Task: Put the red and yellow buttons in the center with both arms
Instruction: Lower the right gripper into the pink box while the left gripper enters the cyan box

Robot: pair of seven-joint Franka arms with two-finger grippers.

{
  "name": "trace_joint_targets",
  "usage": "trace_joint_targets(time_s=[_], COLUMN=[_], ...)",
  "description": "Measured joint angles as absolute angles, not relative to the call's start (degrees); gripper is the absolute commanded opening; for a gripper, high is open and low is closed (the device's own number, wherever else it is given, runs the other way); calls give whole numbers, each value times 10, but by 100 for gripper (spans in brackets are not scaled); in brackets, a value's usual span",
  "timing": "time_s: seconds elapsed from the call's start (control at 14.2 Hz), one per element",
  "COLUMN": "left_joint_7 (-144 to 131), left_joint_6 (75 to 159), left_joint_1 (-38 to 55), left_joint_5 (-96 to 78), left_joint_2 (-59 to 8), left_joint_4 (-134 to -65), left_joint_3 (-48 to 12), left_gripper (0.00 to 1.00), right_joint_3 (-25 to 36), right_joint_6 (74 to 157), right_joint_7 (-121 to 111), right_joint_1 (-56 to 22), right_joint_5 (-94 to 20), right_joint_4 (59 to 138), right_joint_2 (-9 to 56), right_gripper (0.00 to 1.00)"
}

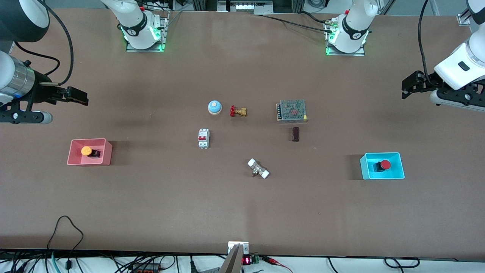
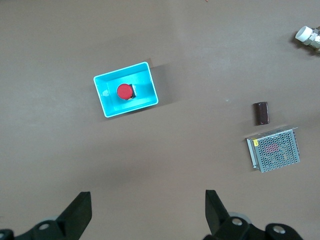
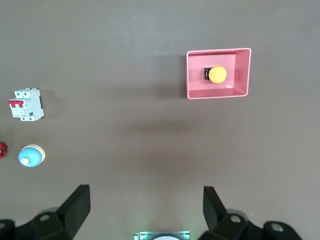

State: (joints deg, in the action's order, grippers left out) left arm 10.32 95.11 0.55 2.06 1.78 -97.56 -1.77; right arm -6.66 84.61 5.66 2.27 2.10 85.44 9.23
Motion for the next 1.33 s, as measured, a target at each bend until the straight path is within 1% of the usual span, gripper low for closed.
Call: trace_joint_targets(time_s=[0.49, 0.7, 0.84, 0.98, 1.12, 1.33], left_joint_7=[103, 103, 103, 103, 103, 95], left_joint_6=[951, 949, 950, 951, 959, 1035], left_joint_1=[6, 6, 6, 6, 6, 2], left_joint_5=[21, 21, 21, 21, 30, 38], left_joint_2=[18, 13, -7, -56, -128, -240], left_joint_4=[-976, -975, -968, -939, -907, -881], left_joint_3=[-18, -18, -18, -17, -15, -11], left_gripper=[100, 100, 100, 100, 100, 100], right_joint_3=[-66, -65, -65, -65, -64, -62], right_joint_6=[852, 890, 914, 966, 1030, 1129], right_joint_7=[59, 58, 56, 51, 45, 4], right_joint_1=[30, 44, 44, 45, 58, 93], right_joint_5=[21, 29, 64, 81, 86, 87], right_joint_4=[855, 877, 896, 918, 943, 988], right_joint_2=[93, 104, 122, 143, 164, 190], right_gripper=[100, 100, 100, 100, 100, 100])
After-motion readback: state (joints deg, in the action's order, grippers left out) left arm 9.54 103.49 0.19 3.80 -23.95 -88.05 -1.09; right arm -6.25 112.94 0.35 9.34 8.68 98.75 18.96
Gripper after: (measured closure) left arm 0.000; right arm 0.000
